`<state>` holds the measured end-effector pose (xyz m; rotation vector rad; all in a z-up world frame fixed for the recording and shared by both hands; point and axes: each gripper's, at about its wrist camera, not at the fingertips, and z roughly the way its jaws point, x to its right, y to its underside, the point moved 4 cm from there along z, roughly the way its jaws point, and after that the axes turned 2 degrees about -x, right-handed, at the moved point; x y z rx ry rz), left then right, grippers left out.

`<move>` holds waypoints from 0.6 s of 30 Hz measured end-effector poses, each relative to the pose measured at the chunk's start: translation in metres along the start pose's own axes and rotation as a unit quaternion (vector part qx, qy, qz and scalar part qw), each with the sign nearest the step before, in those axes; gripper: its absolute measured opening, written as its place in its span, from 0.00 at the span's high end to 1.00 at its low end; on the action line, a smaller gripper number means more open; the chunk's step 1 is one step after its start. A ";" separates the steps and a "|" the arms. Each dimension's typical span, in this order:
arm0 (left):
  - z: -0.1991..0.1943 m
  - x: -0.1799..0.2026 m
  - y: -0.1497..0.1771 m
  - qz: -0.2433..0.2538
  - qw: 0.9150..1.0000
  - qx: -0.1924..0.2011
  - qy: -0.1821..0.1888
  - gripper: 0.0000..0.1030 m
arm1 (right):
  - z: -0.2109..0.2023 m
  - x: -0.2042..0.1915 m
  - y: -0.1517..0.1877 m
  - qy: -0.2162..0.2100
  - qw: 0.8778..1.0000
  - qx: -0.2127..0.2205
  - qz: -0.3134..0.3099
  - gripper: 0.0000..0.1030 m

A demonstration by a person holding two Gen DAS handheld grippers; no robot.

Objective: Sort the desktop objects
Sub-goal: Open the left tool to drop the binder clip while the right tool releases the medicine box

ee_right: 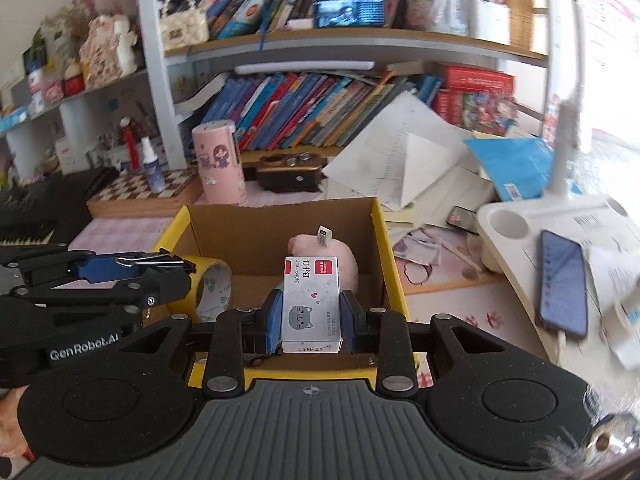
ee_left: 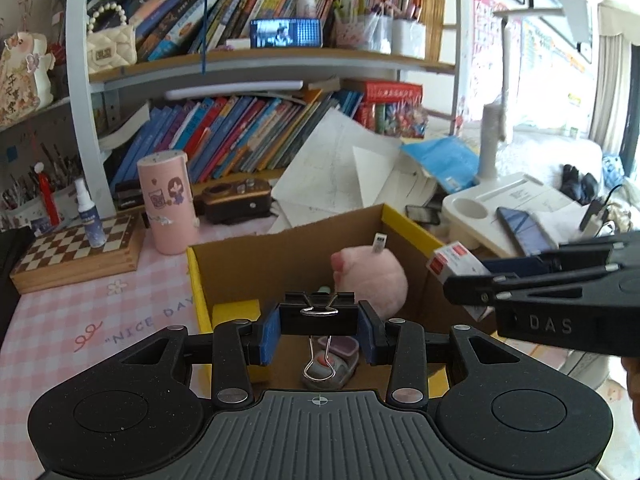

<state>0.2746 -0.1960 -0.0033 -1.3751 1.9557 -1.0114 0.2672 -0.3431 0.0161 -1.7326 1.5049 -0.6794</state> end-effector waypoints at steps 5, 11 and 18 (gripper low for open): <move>0.019 0.003 0.004 -0.010 1.000 -0.029 -0.004 0.63 | 0.025 0.007 -0.009 -0.024 0.999 -0.025 -0.039 0.73; 0.035 0.002 0.011 -0.023 0.998 -0.058 -0.013 0.63 | 0.050 0.010 -0.007 -0.046 0.995 -0.061 -0.065 0.73; 0.047 0.001 0.019 -0.032 0.996 -0.083 -0.010 0.63 | 0.070 0.009 -0.001 -0.061 0.990 -0.089 -0.091 0.73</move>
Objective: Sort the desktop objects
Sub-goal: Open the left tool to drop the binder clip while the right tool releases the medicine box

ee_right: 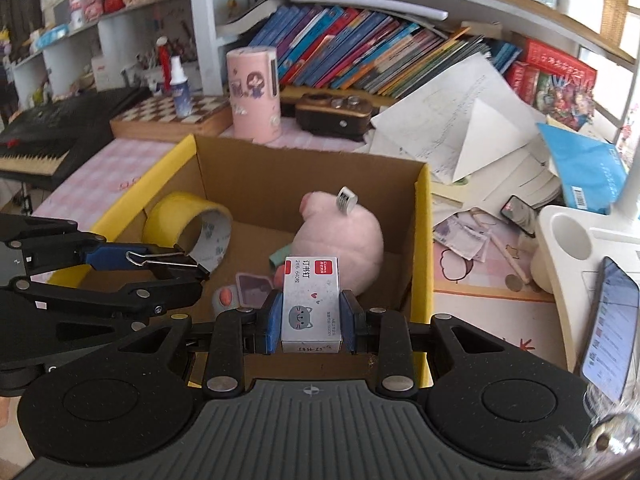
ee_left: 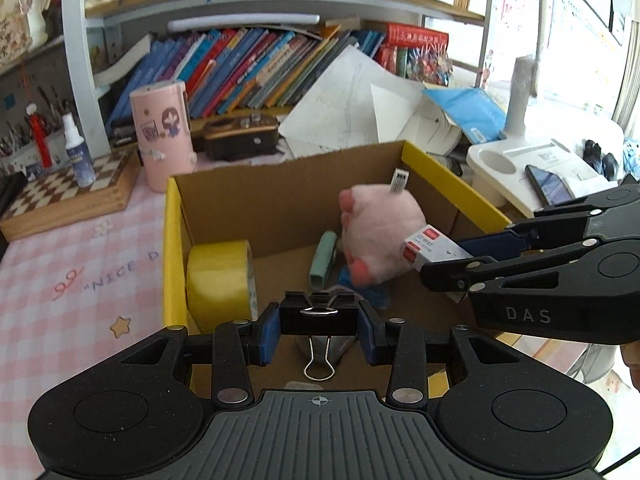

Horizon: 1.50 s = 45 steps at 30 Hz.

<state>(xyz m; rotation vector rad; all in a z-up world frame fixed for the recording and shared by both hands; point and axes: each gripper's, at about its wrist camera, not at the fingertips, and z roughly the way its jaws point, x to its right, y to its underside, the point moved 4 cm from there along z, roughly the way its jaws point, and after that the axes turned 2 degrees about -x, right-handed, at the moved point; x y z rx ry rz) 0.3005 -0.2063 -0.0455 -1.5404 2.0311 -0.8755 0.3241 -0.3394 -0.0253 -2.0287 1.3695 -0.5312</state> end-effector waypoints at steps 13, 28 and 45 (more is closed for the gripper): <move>0.004 0.001 0.003 -0.003 1.000 -0.006 -0.001 0.63 | 0.025 -0.005 0.003 -0.030 0.998 -0.040 -0.034 0.73; -0.021 -0.001 0.004 0.000 0.999 0.039 -0.024 0.54 | 0.036 -0.004 0.002 -0.047 0.997 -0.057 -0.033 0.73; -0.071 -0.032 0.020 -0.061 0.991 0.080 -0.093 0.37 | 0.051 -0.006 0.002 -0.062 0.994 -0.086 -0.015 0.65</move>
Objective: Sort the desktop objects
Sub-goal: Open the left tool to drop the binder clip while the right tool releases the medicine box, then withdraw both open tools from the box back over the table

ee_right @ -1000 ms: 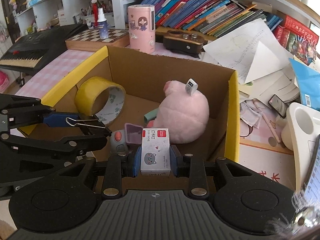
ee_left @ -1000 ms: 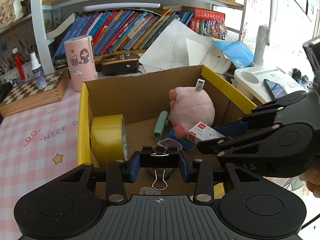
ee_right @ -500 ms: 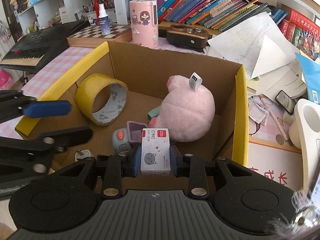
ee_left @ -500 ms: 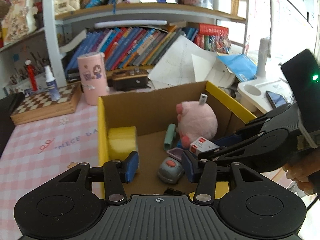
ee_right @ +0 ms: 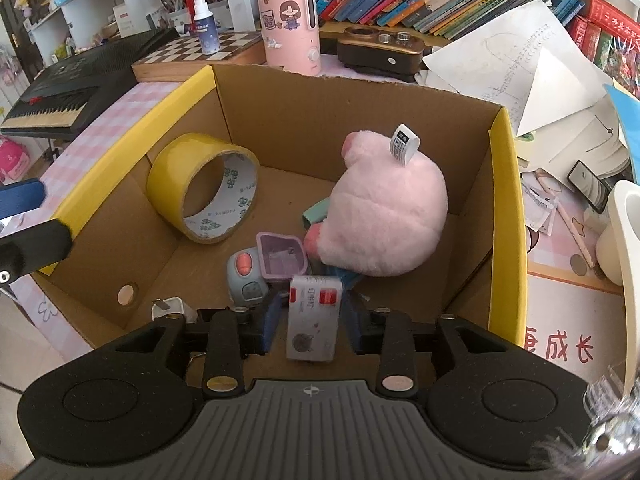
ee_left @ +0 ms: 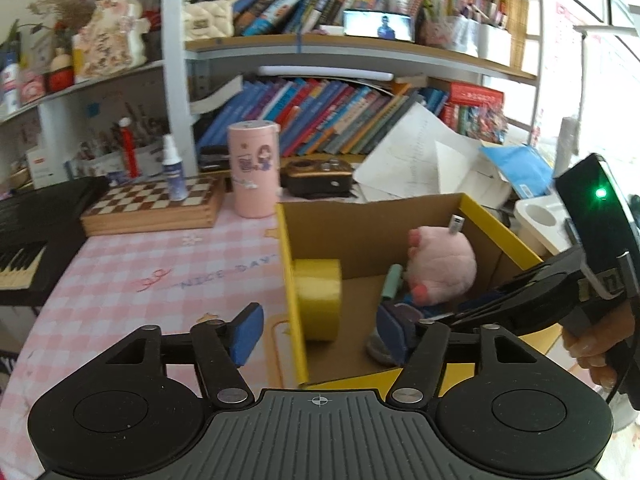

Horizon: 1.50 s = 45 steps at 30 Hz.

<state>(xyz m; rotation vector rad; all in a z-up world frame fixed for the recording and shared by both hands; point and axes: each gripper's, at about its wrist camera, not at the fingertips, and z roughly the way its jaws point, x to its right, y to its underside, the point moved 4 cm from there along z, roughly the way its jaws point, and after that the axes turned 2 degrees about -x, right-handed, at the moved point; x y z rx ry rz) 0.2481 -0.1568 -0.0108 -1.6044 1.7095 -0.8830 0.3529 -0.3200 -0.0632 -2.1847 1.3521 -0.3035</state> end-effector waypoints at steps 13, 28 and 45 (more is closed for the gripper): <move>-0.035 -0.044 0.016 -0.049 0.998 0.010 -0.037 0.35 | -0.056 -0.028 0.016 0.019 0.994 0.096 0.048 0.58; -0.093 -0.073 0.047 -0.035 0.997 0.028 -0.061 0.09 | -0.108 -0.115 0.071 0.090 0.972 0.196 0.088 0.47; -0.151 -0.103 0.103 -0.031 0.997 -0.005 -0.064 0.05 | -0.137 -0.198 0.138 0.133 0.962 0.212 0.108 0.19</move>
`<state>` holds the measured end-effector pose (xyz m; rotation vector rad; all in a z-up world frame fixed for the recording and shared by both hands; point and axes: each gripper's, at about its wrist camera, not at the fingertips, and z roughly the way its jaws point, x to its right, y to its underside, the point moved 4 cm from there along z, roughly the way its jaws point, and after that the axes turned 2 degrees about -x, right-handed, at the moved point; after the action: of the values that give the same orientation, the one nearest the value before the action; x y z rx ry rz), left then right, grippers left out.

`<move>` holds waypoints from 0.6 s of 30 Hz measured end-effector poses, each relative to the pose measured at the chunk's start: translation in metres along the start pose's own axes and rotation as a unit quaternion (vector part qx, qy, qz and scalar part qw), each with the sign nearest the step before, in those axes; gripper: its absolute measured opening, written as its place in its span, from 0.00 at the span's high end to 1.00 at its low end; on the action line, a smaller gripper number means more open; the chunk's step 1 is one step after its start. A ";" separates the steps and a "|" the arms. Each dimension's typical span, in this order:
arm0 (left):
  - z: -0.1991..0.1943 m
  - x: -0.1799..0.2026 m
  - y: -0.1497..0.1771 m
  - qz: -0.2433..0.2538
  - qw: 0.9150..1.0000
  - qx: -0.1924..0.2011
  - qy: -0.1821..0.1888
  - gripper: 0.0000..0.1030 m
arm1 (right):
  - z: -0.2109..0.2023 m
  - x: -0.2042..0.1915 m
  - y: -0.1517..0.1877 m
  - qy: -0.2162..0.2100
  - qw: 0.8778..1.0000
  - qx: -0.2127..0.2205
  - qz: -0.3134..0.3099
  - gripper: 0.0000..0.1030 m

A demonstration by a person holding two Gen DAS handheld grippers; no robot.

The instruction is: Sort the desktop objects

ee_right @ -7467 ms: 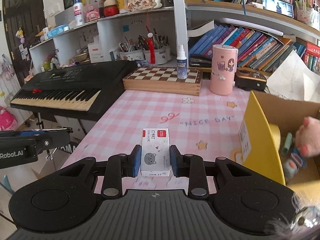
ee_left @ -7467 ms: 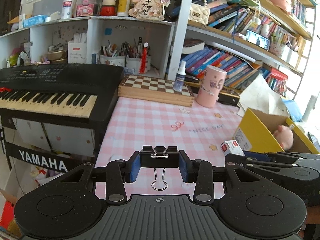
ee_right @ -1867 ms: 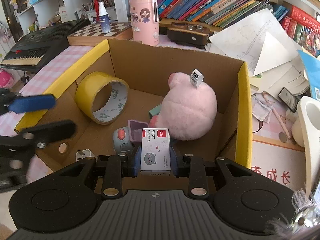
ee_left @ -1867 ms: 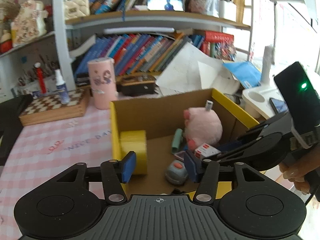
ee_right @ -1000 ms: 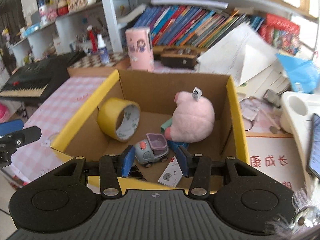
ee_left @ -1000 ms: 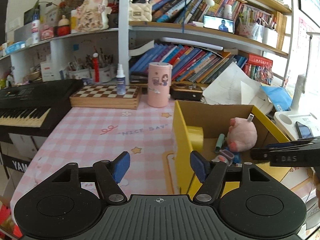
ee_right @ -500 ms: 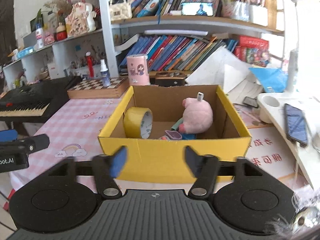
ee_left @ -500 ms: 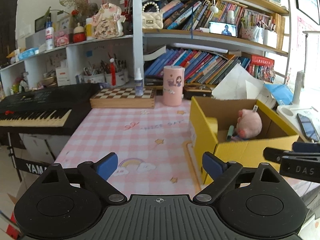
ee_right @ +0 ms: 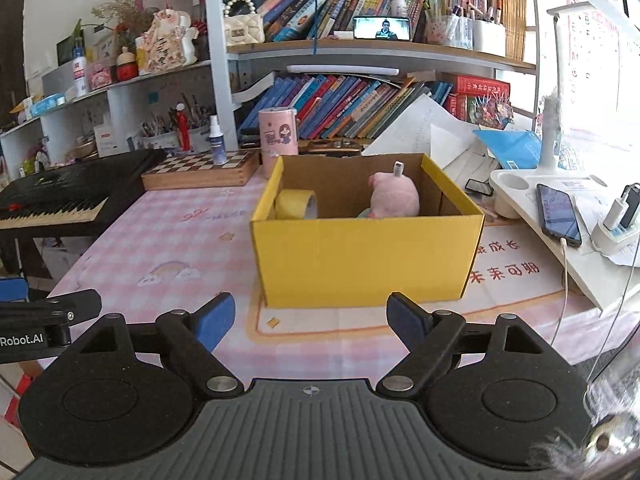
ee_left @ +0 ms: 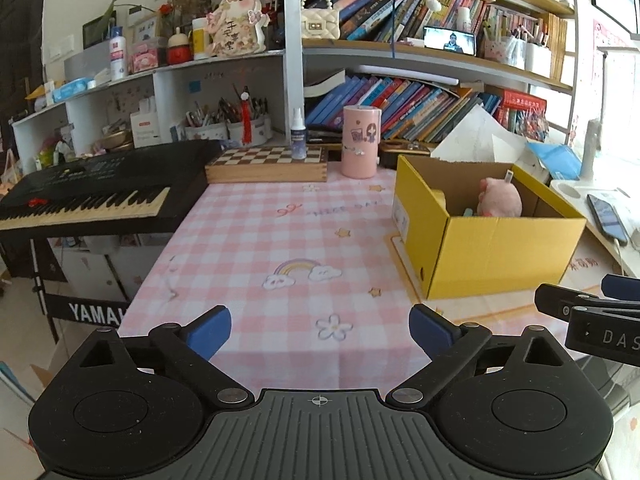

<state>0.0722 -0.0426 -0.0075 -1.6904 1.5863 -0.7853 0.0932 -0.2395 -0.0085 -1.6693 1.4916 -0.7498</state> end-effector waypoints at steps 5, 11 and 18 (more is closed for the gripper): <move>-0.010 -0.008 0.012 0.004 1.000 -0.010 -0.003 0.04 | -0.011 -0.011 0.013 0.003 1.000 -0.007 0.003 0.14; -0.018 -0.012 0.023 0.008 1.000 -0.019 0.002 0.03 | -0.021 -0.022 0.026 -0.001 1.000 -0.017 0.005 0.12; -0.021 -0.015 0.032 0.007 0.999 -0.030 0.008 0.03 | -0.028 -0.028 0.035 0.001 1.000 -0.023 0.005 0.04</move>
<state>0.0355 -0.0298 -0.0206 -1.7166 1.6457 -0.7521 0.0473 -0.2167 -0.0214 -1.6944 1.5284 -0.7164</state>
